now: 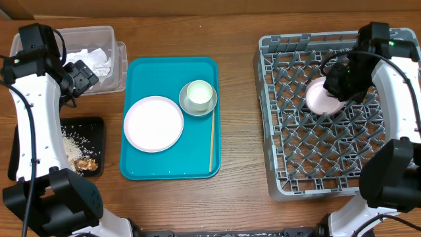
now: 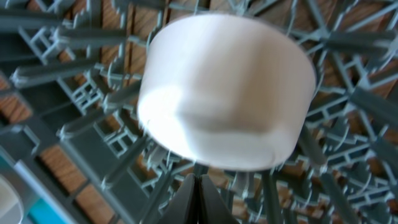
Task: Sort waste into correct bins and load items into the dishwasher
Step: 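Lower the pink bowl into the rack and open the right gripper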
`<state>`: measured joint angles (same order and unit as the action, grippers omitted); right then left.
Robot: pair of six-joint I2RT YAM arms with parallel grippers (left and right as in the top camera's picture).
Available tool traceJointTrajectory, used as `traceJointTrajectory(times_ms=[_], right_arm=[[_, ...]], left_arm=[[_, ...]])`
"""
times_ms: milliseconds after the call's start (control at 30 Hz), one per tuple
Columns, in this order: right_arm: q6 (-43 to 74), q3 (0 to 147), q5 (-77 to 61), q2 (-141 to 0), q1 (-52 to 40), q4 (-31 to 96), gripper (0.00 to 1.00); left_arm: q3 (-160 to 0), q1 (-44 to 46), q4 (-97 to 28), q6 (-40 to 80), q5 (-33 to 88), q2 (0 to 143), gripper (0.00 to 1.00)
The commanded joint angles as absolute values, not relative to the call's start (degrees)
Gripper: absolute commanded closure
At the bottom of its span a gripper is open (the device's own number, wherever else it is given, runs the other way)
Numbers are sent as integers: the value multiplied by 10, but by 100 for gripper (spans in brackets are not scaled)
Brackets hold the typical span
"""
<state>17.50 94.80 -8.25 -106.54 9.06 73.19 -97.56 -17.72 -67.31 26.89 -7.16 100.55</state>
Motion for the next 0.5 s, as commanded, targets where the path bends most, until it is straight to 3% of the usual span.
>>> traceJointTrajectory(times_ms=[0,467], right_arm=[[200,925,-39,-1067,93,700,96],[213,902,-3,-1068,94,595,96]], left_arm=[[-984,-176,-672,275,-79,1000,0],[-984,-176,-672,275,-79,1000,0]])
